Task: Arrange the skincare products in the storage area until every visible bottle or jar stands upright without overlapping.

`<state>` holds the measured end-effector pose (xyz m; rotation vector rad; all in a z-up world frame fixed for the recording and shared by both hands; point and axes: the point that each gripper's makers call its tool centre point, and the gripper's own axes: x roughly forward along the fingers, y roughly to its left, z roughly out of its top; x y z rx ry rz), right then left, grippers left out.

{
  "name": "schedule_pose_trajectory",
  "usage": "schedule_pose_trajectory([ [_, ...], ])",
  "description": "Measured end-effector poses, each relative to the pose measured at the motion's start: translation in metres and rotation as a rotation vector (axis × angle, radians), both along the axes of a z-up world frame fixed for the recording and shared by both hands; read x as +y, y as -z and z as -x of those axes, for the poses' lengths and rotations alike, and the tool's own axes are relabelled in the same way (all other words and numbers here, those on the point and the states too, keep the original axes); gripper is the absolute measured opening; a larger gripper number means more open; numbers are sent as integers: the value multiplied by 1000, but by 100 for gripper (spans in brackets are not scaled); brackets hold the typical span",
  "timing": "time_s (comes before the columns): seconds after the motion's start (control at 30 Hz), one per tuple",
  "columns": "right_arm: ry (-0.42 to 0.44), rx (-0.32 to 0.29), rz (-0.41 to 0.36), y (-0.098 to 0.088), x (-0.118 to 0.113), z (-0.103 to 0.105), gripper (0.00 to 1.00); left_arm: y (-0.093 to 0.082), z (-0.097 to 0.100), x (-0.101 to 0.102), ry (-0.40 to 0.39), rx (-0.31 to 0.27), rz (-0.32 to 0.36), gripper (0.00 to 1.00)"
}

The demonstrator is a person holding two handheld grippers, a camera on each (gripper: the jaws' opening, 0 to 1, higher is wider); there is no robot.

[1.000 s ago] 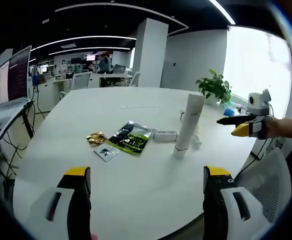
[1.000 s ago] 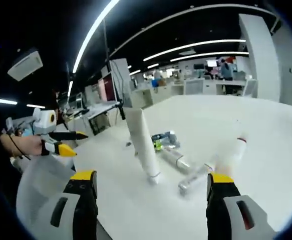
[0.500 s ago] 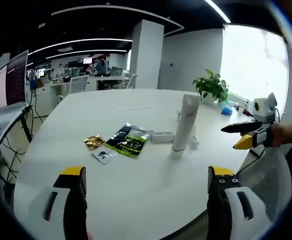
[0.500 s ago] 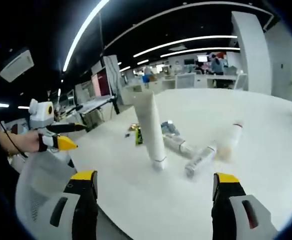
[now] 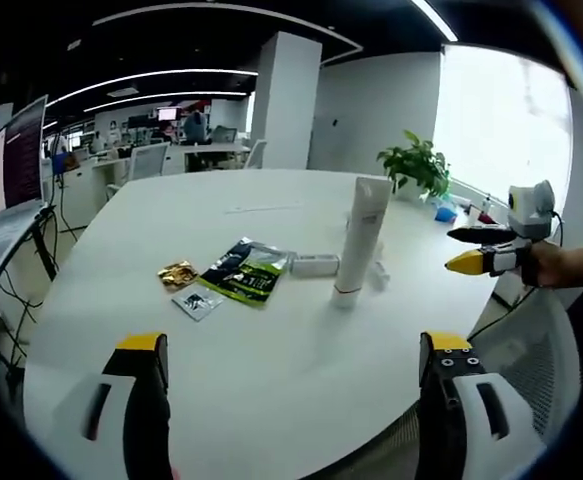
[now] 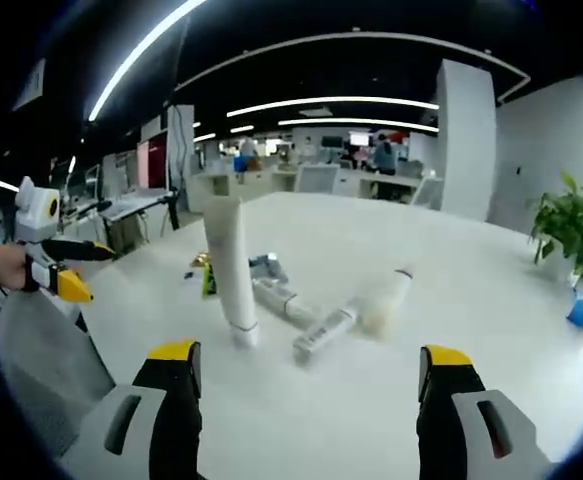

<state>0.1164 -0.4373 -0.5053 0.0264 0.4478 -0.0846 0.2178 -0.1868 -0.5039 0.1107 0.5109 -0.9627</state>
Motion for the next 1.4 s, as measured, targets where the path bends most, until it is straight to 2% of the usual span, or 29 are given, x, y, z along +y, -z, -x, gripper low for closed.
schedule_pose_trajectory([
  [0.2, -24, 19, -21, 6, 4, -1, 94, 0, -1, 1, -7, -2, -6, 98],
  [0.47, -21, 48, -13, 11, 3, 0, 92, 1, -3, 1, 0, -8, -13, 98],
  [0.57, -4, 57, -28, 13, -2, -1, 92, -4, -4, 1, -2, -24, 7, 98],
  [0.73, -5, 103, -2, 17, -15, -5, 91, -6, -7, 3, -11, -47, 16, 98],
  [0.97, 20, 118, -41, 14, -27, -14, 87, -11, -9, 5, -17, -79, 17, 95],
  [1.07, 31, 102, -33, 12, -33, -20, 86, -12, -9, 4, -21, -75, 20, 95],
  [1.23, 60, 127, -58, 10, -46, -30, 81, -11, -10, 4, -21, -63, 23, 94],
  [1.4, 64, 161, -71, 16, -59, -42, 79, -8, -8, 4, -11, -62, 8, 93],
])
